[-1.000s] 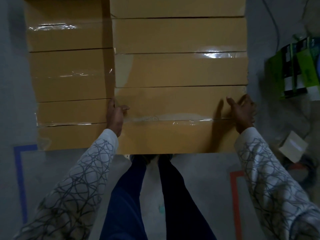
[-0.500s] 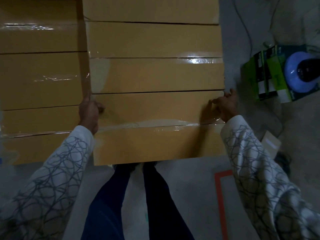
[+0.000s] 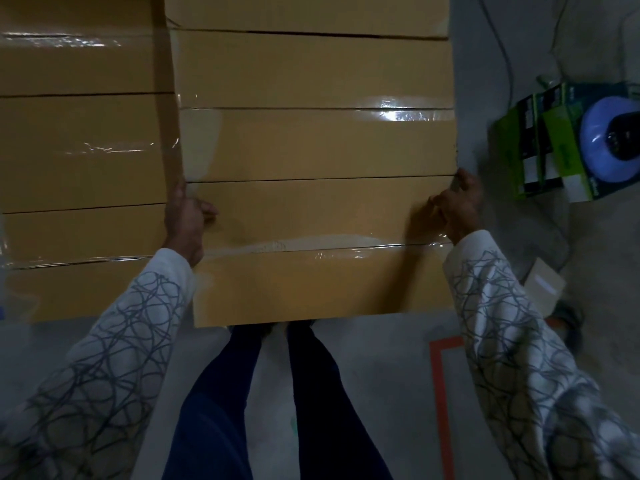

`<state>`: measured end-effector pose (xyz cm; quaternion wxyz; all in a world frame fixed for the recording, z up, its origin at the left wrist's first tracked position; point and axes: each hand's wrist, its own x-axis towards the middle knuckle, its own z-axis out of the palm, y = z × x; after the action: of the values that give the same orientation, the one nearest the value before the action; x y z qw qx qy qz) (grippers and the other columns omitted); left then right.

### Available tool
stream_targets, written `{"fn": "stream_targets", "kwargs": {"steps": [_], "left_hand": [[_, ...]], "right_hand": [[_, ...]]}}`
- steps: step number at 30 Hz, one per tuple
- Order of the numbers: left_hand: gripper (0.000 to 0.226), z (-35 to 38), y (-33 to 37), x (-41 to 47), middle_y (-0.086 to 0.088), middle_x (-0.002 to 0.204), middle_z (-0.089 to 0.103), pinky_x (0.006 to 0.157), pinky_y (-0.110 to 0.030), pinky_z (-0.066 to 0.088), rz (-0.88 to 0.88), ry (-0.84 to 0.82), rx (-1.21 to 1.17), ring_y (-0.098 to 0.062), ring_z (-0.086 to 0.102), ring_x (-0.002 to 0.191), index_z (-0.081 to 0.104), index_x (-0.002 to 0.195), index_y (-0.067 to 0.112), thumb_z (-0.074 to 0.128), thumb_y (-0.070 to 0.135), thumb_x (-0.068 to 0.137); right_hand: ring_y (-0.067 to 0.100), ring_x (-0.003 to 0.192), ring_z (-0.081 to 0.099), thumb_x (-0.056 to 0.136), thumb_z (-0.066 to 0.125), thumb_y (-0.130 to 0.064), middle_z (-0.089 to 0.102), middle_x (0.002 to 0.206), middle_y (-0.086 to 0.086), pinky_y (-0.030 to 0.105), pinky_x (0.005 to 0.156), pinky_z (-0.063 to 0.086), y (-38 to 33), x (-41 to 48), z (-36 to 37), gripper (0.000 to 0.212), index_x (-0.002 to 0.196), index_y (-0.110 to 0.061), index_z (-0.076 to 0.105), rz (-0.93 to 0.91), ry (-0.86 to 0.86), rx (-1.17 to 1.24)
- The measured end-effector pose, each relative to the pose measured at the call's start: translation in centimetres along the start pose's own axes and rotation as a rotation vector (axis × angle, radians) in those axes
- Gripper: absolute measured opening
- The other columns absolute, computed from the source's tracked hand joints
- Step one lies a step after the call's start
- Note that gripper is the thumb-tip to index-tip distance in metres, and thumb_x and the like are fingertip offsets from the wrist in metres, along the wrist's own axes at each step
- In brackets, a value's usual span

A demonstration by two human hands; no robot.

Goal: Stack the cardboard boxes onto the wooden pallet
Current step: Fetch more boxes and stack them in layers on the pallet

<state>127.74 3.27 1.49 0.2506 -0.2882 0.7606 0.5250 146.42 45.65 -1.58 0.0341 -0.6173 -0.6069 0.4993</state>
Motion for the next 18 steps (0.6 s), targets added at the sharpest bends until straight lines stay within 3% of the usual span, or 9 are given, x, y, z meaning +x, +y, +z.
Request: {"fn": "stream_targets", "kwargs": {"steps": [3,6,8,11,14,16,18], "left_hand": [[0.073,0.1,0.3,-0.3,-0.014,0.120,0.069,0.078,-0.031,0.054,0.013,-0.008,-0.004,-0.018,0.061,0.088,0.042,0.152,0.033,0.039,0.005,0.085],[0.079,0.2,0.2,-0.2,-0.013,0.119,0.070,0.089,-0.040,0.055,0.020,0.013,-0.011,-0.022,0.063,0.094,0.042,0.151,0.033,0.040,0.014,0.074],[0.079,0.5,0.1,-0.2,-0.011,0.122,0.069,0.081,-0.034,0.056,0.039,0.021,-0.013,-0.023,0.064,0.097,0.041,0.152,0.032,0.041,0.013,0.075],[0.080,0.7,-0.1,0.2,-0.007,0.126,0.067,0.066,-0.023,0.050,0.037,0.026,0.005,-0.027,0.065,0.102,0.040,0.151,0.034,0.043,0.009,0.076],[0.082,0.2,0.1,0.5,-0.006,0.131,0.064,0.067,-0.027,0.053,0.061,-0.038,0.034,-0.026,0.061,0.100,0.041,0.150,0.032,0.044,-0.006,0.078],[0.081,-0.7,0.7,0.3,-0.007,0.133,0.061,0.070,-0.028,0.051,0.065,-0.114,0.076,-0.026,0.059,0.098,0.039,0.151,0.028,0.043,-0.009,0.079],[0.074,-1.9,1.6,-0.5,-0.009,0.120,0.063,0.069,-0.031,0.051,0.046,-0.164,0.130,-0.024,0.060,0.088,0.042,0.150,0.021,0.049,-0.008,0.082]], "right_hand": [[0.033,0.114,0.068,0.075,0.064,-0.001,0.067,0.132,0.004,0.046,0.084,0.064,0.5,0.6,0.0,0.076,0.141,-0.037,0.057,-0.001,0.036,-0.067],[0.030,0.120,0.065,0.077,0.068,-0.001,0.064,0.136,0.000,0.052,0.094,0.060,0.4,0.4,0.2,0.080,0.144,-0.042,0.054,-0.014,0.059,-0.109],[0.026,0.126,0.060,0.080,0.068,0.001,0.061,0.141,-0.002,0.050,0.100,0.057,0.4,-0.1,0.6,0.081,0.147,-0.041,0.051,-0.049,0.067,-0.123],[0.026,0.135,0.054,0.082,0.069,0.003,0.057,0.147,0.000,0.049,0.109,0.051,0.8,-0.6,0.9,0.084,0.152,-0.038,0.046,-0.105,0.071,-0.156],[0.026,0.140,0.048,0.084,0.072,-0.001,0.052,0.152,0.003,0.048,0.116,0.044,0.6,-1.2,0.2,0.083,0.154,-0.033,0.041,-0.162,0.020,-0.259],[0.033,0.144,0.043,0.079,0.076,-0.009,0.047,0.154,0.009,0.054,0.119,0.039,-0.1,-1.7,-0.1,0.087,0.155,-0.024,0.037,-0.226,-0.008,-0.361],[0.038,0.153,0.026,0.079,0.079,-0.012,0.032,0.164,0.016,0.053,0.126,0.024,-1.0,-3.4,0.1,0.098,0.161,-0.013,0.025,-0.276,-0.015,-0.512]]}}
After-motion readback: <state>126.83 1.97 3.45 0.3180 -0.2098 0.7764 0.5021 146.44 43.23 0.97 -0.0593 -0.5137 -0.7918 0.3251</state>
